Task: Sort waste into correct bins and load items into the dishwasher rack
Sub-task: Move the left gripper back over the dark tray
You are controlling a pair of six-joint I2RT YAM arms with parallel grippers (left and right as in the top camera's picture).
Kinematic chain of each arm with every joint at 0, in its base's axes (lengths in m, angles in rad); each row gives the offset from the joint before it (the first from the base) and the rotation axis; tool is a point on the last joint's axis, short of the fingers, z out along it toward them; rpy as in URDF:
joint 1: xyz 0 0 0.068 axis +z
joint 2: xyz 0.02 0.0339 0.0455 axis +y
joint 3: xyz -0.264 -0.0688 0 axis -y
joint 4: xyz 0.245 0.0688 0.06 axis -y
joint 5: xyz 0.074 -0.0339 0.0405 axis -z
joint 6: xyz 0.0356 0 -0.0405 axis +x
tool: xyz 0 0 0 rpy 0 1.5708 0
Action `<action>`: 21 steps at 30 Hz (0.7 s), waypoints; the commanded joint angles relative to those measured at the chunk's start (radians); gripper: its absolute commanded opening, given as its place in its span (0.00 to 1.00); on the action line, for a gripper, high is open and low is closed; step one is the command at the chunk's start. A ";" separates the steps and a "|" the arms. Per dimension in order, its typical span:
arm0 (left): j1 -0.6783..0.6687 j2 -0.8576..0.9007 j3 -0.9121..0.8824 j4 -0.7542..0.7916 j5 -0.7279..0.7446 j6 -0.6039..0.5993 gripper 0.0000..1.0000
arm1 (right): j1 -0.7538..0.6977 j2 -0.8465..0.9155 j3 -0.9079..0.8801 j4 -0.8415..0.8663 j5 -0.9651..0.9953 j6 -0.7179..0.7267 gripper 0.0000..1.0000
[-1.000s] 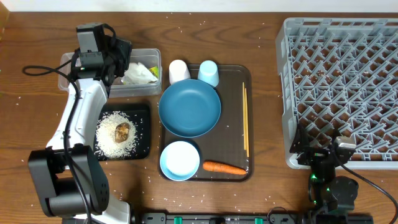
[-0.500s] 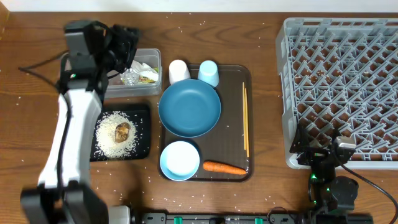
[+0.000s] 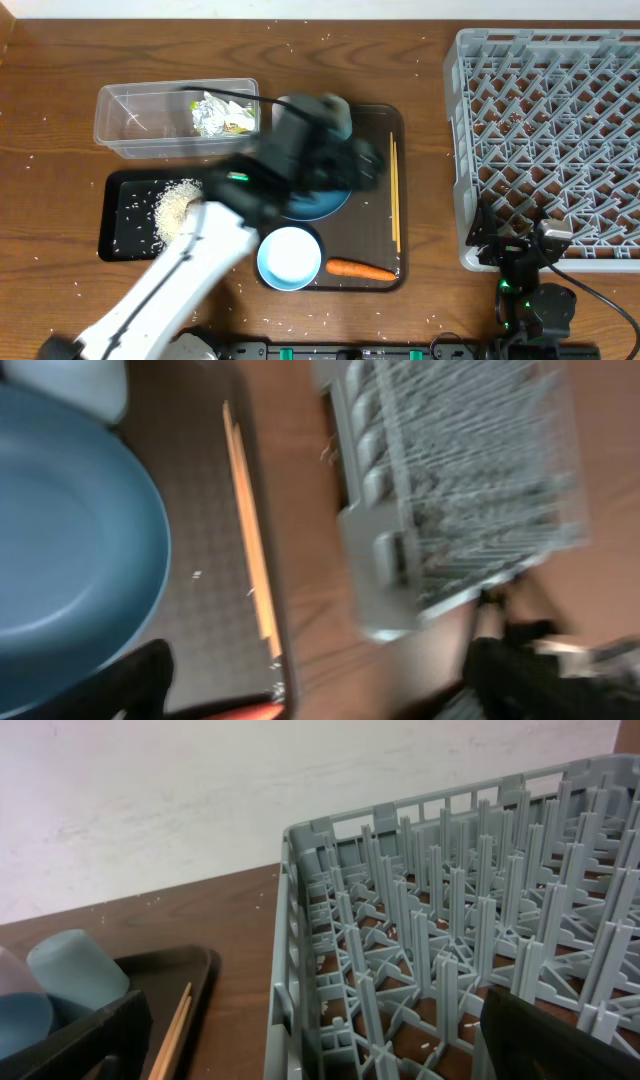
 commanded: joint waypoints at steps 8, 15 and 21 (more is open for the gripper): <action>-0.230 0.246 0.000 -0.007 -0.327 0.019 0.98 | -0.017 -0.002 -0.002 -0.005 0.003 -0.006 0.99; -0.230 0.210 0.000 -0.030 -0.270 0.019 0.98 | -0.017 -0.002 -0.002 -0.005 0.003 -0.006 0.99; -0.228 0.077 0.000 -0.075 -0.331 0.020 0.98 | -0.017 -0.002 -0.002 -0.005 0.003 -0.006 0.99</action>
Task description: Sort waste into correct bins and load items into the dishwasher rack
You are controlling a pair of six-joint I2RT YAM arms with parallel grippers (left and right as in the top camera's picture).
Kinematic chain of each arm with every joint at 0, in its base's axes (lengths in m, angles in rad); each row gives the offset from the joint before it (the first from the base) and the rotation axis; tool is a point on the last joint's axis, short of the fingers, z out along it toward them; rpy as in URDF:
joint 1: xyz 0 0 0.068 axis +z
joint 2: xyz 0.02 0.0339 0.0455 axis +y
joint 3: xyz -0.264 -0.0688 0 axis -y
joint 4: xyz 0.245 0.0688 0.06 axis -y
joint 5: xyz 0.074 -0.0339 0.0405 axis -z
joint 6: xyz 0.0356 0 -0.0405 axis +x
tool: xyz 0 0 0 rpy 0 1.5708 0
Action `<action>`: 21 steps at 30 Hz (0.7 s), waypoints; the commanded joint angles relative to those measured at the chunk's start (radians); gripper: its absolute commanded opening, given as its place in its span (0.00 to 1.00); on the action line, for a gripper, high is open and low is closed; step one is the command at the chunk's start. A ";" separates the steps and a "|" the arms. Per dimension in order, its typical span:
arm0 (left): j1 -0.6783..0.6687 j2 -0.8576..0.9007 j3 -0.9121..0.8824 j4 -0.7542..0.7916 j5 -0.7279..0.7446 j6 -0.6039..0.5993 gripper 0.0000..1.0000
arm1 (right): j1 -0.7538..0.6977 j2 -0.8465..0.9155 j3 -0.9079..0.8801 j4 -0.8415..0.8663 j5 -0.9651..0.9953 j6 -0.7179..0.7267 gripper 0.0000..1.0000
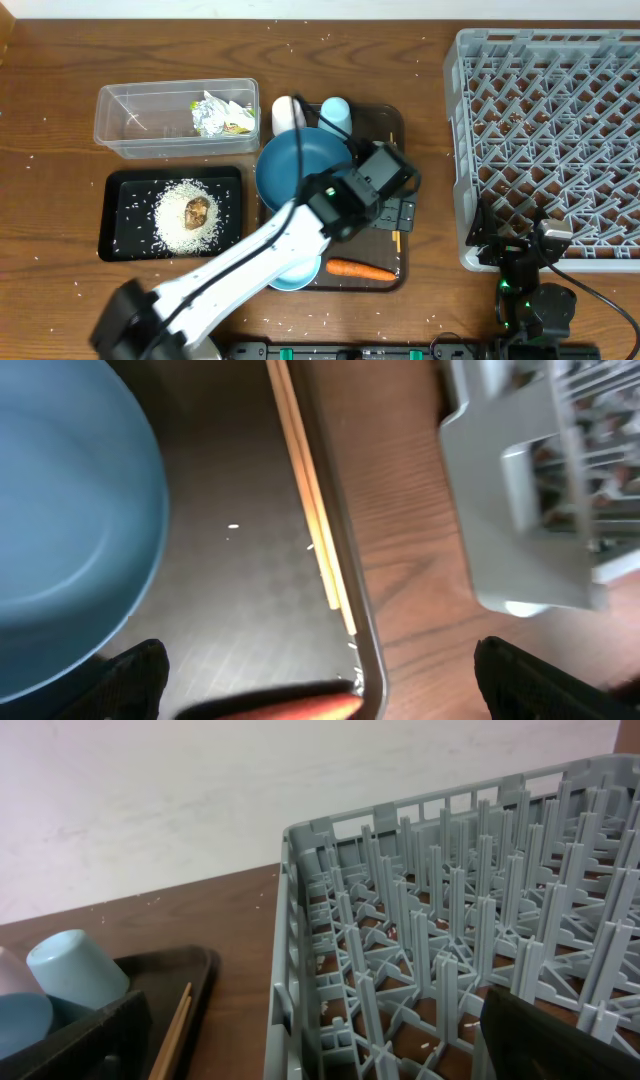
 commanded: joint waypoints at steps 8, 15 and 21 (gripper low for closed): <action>0.002 -0.285 0.000 -0.273 -0.262 0.013 0.98 | -0.017 -0.002 -0.002 -0.004 0.003 -0.006 0.99; 0.024 -0.462 0.000 -0.563 -0.439 -0.178 0.98 | -0.017 -0.002 -0.002 -0.004 0.003 -0.006 0.99; 0.182 -0.636 0.000 -0.780 -0.529 -0.396 0.98 | -0.017 -0.002 -0.002 -0.004 0.003 -0.006 0.99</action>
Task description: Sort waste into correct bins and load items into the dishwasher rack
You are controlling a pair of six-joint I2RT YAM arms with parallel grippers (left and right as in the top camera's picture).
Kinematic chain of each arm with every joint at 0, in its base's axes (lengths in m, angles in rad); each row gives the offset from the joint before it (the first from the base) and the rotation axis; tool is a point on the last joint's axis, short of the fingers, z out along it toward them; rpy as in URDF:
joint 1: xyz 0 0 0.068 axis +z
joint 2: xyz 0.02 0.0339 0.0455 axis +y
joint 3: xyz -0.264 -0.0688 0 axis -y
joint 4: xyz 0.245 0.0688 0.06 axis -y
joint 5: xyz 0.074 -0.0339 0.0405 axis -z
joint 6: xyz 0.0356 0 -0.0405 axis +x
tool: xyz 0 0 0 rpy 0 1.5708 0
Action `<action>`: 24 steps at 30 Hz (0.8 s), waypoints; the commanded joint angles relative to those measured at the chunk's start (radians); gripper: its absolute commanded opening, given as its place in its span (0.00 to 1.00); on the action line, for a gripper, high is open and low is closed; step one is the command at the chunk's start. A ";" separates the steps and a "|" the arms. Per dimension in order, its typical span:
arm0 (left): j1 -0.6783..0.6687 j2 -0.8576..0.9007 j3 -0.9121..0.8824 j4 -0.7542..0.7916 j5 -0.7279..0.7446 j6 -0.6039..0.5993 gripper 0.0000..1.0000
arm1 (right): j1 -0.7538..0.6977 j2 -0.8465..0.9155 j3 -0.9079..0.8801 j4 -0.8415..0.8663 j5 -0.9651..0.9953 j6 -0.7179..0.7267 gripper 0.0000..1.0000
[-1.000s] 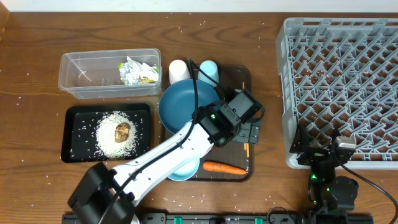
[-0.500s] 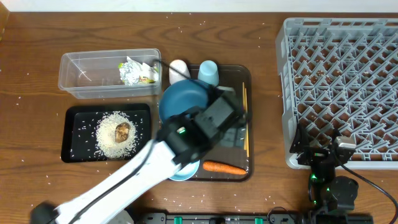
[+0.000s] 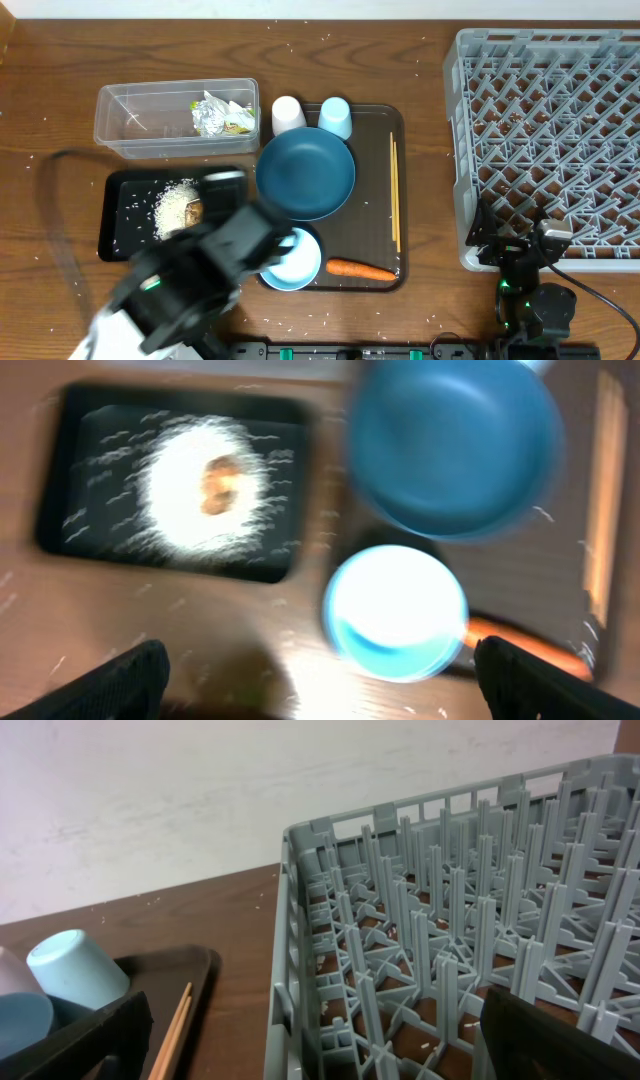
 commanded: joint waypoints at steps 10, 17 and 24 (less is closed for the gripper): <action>0.340 -0.317 0.000 -0.069 -0.041 -0.074 0.98 | -0.017 -0.002 -0.002 -0.004 0.003 -0.006 0.99; 0.351 -0.194 0.000 0.050 0.155 0.138 0.98 | -0.017 -0.002 -0.002 -0.004 0.003 -0.006 0.99; 0.399 0.083 0.000 0.053 0.213 0.190 0.98 | -0.017 -0.002 -0.002 -0.004 0.003 -0.006 0.99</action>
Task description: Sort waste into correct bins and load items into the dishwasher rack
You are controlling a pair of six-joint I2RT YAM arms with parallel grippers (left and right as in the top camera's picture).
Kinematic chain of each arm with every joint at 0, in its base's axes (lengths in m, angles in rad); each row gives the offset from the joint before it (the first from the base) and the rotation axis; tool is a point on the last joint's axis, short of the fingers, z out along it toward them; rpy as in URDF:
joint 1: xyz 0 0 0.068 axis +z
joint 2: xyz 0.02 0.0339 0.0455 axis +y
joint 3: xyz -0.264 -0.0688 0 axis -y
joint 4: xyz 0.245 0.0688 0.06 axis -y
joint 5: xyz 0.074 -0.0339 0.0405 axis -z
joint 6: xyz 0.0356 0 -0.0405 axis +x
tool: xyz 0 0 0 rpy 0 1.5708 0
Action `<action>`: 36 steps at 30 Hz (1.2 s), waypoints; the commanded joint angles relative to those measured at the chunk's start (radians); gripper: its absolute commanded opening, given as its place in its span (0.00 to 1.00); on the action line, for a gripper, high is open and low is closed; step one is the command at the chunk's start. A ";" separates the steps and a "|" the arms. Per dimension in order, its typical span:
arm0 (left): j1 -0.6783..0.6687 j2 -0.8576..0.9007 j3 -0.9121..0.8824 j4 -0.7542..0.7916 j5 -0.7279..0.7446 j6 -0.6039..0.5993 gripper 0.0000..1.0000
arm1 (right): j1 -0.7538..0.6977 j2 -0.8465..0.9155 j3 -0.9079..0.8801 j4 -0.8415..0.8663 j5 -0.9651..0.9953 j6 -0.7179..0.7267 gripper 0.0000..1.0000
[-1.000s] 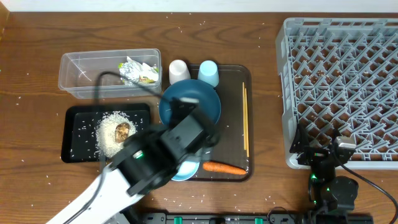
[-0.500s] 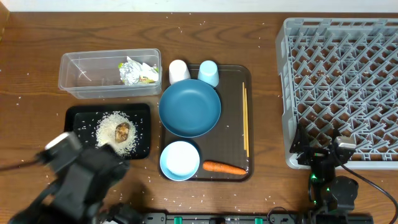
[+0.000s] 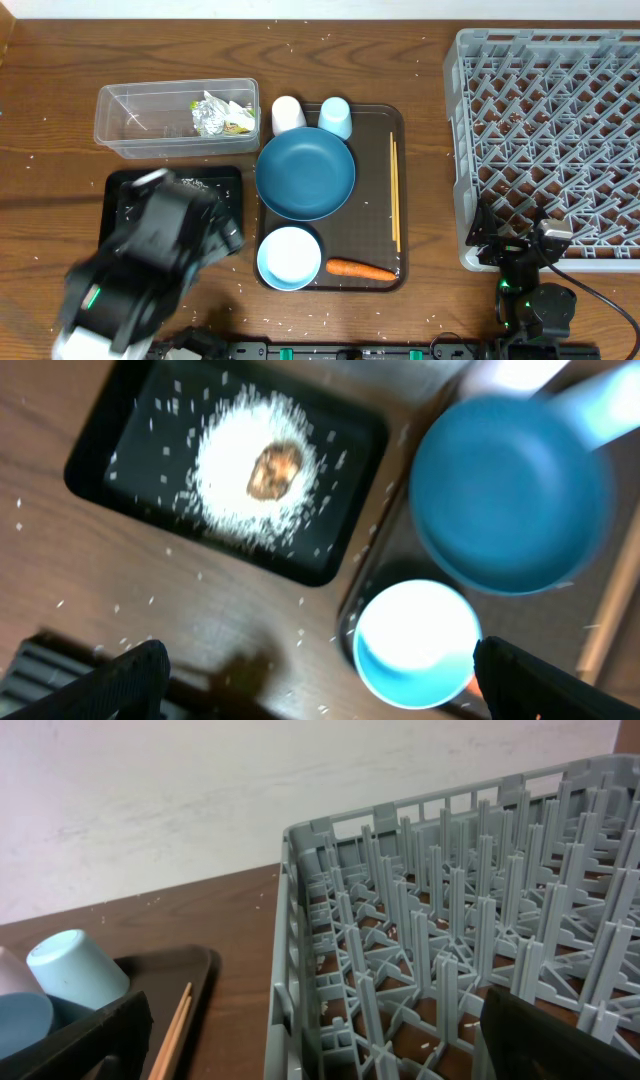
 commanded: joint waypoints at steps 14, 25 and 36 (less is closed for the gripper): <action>0.080 0.214 -0.002 0.065 0.738 0.516 0.98 | -0.017 -0.002 -0.002 -0.004 0.003 -0.006 0.99; -0.370 0.320 -0.030 0.230 0.661 0.475 0.98 | -0.017 -0.002 -0.002 -0.004 0.003 -0.006 0.99; -0.584 0.586 -0.030 0.240 0.129 0.739 0.98 | -0.017 -0.002 -0.002 -0.004 0.003 -0.006 0.99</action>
